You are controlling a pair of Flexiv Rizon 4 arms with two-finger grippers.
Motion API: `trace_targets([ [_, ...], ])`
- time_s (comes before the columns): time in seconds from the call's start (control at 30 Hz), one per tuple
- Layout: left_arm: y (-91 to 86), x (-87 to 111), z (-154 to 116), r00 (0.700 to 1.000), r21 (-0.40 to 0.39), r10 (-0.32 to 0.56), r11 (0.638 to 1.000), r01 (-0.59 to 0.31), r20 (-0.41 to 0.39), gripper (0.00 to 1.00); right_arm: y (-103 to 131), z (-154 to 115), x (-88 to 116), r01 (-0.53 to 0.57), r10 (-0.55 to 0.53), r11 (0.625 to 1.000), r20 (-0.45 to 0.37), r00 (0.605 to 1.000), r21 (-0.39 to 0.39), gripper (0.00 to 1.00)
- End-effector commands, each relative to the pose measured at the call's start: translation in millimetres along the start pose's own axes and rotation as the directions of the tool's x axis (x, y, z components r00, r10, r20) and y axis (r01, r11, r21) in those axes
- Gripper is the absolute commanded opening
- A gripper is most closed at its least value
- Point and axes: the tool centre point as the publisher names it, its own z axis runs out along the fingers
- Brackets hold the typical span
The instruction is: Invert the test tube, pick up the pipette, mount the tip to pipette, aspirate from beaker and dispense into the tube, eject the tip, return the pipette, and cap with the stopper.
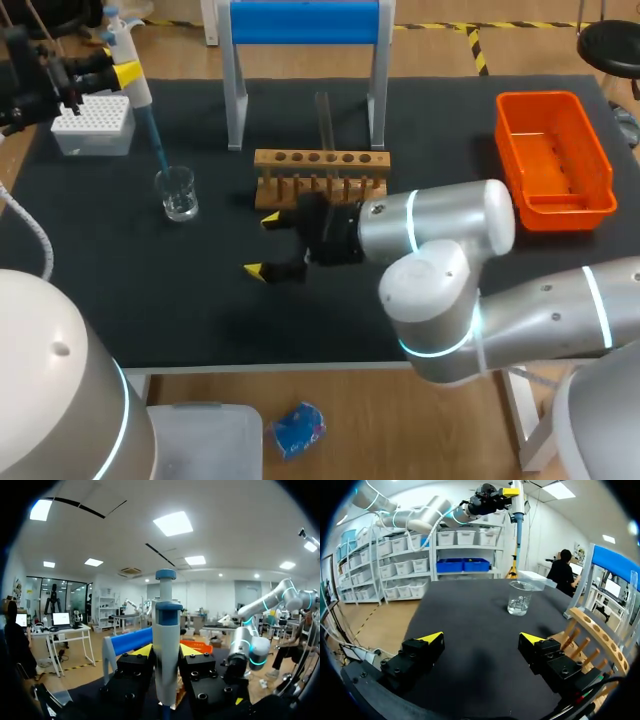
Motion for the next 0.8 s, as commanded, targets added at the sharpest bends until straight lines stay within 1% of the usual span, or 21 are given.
trace_targets([
  [0.03, 7.3, -9.1, 1, 1.000, -0.010, 0.016, 1.000, -0.016, -0.016, 0.00, 0, 33, -3, -0.003, 0.003, 1.000, 0.020, 1.000, -0.005, 1.00],
  [0.17, 13.8, -14.0, 2, 1.000, -0.008, 0.012, 1.000, -0.012, -0.011, 0.00, 0, 41, -10, -0.009, 0.009, 1.000, 0.029, 1.000, -0.009, 1.00],
  [0.33, 20.1, -14.7, 4, 1.000, -0.006, 0.016, 1.000, -0.017, -0.009, 0.00, 0, 46, -16, -0.019, 0.019, 1.000, 0.035, 0.999, -0.003, 1.00],
  [0.4, 23.2, -14.6, 5, 1.000, -0.006, 0.019, 1.000, -0.019, -0.007, 0.00, 0, 46, -18, -0.031, 0.032, 0.999, 0.054, 0.998, -0.010, 1.00],
  [0.57, 30.9, -16.0, 7, 0.999, 0.000, 0.049, 0.999, -0.049, -0.001, 0.00, 0, 46, -18, -0.031, 0.032, 0.999, 0.054, 0.998, -0.010, 1.00],
  [0.73, 38.8, -18.6, 8, 0.999, 0.001, 0.051, 0.999, -0.051, 0.000, 0.00, 0, 46, -18, -0.031, 0.032, 0.999, 0.054, 0.998, -0.010, 1.00],
  [0.8, 42.8, -19.6, 10, 0.998, -0.014, 0.063, 0.998, -0.063, 0.003, 0.00, 0, 46, -18, -0.031, 0.032, 0.999, 0.054, 0.998, -0.010, 1.00],
])
